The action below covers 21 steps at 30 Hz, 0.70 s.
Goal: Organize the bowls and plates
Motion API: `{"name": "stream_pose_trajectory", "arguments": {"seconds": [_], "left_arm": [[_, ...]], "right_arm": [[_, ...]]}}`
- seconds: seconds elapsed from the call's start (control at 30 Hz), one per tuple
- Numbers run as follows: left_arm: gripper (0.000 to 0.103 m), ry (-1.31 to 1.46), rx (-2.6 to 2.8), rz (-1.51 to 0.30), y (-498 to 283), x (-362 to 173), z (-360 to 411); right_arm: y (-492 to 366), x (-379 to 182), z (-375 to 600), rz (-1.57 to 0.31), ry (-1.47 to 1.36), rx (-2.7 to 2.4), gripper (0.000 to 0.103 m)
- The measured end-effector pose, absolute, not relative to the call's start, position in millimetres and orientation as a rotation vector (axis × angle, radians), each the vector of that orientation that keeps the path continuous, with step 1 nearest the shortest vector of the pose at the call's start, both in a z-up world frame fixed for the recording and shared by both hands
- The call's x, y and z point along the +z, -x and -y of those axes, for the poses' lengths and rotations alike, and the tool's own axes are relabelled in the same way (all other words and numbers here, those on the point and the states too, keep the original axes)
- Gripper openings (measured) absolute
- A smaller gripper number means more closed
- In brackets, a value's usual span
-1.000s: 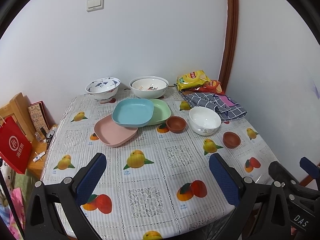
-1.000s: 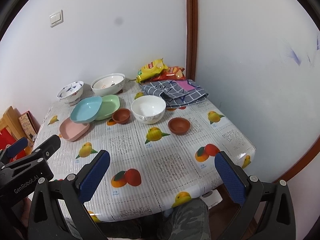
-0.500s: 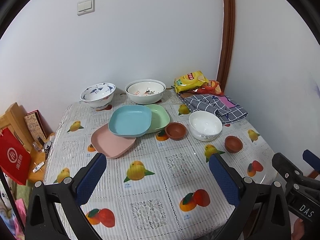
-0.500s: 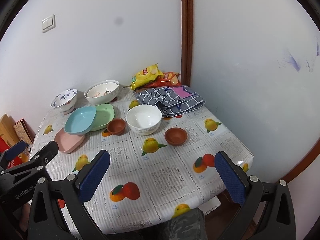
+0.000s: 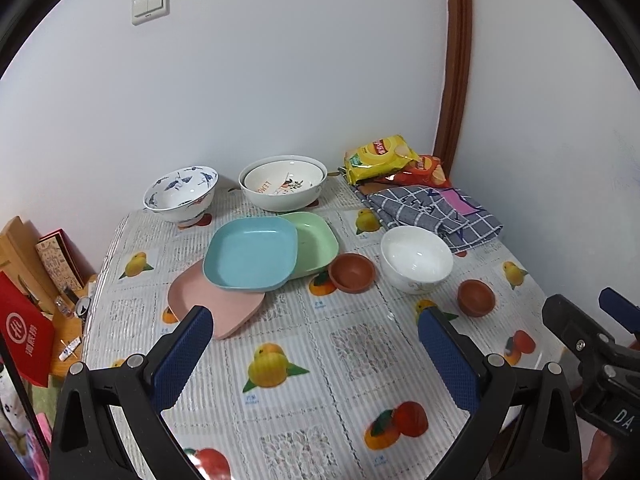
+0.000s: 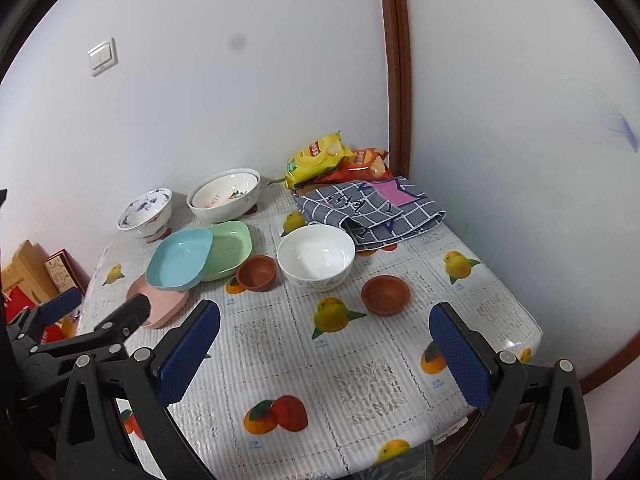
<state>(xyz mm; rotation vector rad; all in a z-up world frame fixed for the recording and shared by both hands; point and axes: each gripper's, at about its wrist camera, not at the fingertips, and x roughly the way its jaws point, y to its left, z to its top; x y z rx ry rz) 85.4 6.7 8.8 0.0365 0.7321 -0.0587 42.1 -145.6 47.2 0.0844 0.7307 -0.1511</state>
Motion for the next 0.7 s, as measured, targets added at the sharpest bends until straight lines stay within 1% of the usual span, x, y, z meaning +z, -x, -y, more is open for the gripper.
{"name": "stream_pose_trajectory", "arguments": {"seconds": [0.4,0.5,0.57,0.67,0.7], "left_arm": [[0.102,-0.003,0.024,-0.796,-145.8,-23.3,-42.0],[0.1,0.007,0.06,-0.811,-162.2,-33.2,-59.9],[0.095,0.004,0.094,-0.822,-172.2,-40.2,-73.1],[0.092,0.016,0.132,-0.84,-185.4,-51.9,-94.2],[0.088,0.022,0.136,-0.846,-189.4,-55.2,-100.3]], "right_arm": [[-102.7,14.4,122.5,-0.786,-0.032,-0.078,0.103],[-121.9,8.5,115.0,-0.783,-0.06,-0.029,0.103],[-137.7,3.9,110.1,-0.781,-0.091,0.006,0.102],[-161.6,-3.9,100.8,-0.797,-0.117,0.054,0.097],[-171.3,-7.9,96.1,-0.807,-0.122,0.073,0.096]]}}
